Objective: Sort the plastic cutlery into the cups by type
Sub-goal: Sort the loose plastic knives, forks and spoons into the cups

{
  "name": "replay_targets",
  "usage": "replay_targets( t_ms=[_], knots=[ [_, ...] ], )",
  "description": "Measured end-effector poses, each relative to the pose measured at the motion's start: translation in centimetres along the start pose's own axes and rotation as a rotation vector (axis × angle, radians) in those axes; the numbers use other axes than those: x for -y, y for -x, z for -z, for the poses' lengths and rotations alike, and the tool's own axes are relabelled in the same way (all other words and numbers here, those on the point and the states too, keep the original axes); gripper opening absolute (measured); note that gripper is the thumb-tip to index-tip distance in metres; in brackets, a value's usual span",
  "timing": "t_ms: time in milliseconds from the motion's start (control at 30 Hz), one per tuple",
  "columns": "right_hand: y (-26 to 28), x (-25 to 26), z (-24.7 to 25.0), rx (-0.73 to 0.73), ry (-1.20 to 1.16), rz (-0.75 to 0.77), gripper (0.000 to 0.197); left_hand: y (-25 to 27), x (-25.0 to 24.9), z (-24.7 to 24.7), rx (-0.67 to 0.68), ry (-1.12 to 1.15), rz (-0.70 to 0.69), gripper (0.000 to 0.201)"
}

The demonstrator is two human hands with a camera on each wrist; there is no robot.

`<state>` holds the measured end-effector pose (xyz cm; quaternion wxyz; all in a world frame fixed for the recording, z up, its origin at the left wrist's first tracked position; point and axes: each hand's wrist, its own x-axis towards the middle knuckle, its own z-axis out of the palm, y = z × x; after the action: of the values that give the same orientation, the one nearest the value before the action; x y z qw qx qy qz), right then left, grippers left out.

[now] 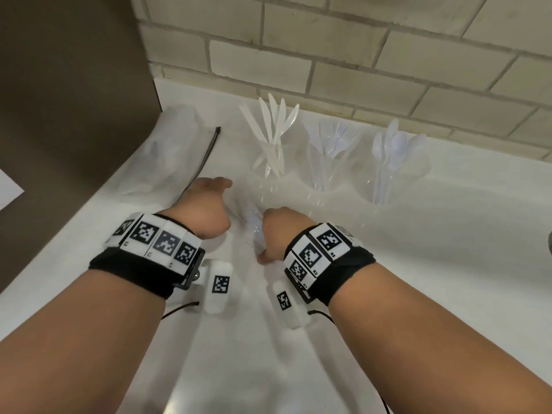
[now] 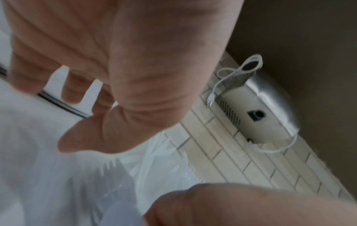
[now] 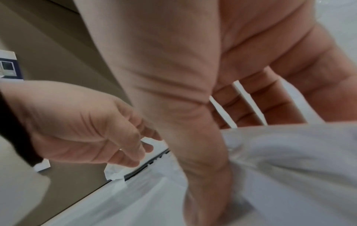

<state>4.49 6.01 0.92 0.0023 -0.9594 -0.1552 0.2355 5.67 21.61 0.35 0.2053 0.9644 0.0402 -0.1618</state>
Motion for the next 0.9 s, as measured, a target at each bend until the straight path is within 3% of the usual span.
replay_targets(
  t_ms=[67, 300, 533, 700, 900],
  knots=[
    [0.1, -0.3, 0.1, -0.004, 0.010, 0.011, 0.047, -0.2, -0.3, -0.3, 0.068, -0.076, 0.000, 0.082],
    [0.0, -0.7, -0.1, -0.030, 0.001, 0.071, 0.042, 1.1, -1.4, -0.7, 0.165, -0.131, -0.077, 0.056],
    [0.4, 0.1, 0.2, 0.006, 0.042, 0.135, 0.036, 1.7, -0.9, -0.9, 0.181, -0.030, -0.124, 0.044],
    [0.9, 0.7, 0.5, 0.002, 0.119, 0.174, 0.035, 2.0, -0.4, -1.3, 0.175, 0.088, -0.101, 0.051],
    [-0.4, 0.2, -0.6, -0.006, -0.050, 0.074, 0.028, 2.0, 0.0, -1.8, 0.128, 0.274, -0.061, 0.052]
  ],
)
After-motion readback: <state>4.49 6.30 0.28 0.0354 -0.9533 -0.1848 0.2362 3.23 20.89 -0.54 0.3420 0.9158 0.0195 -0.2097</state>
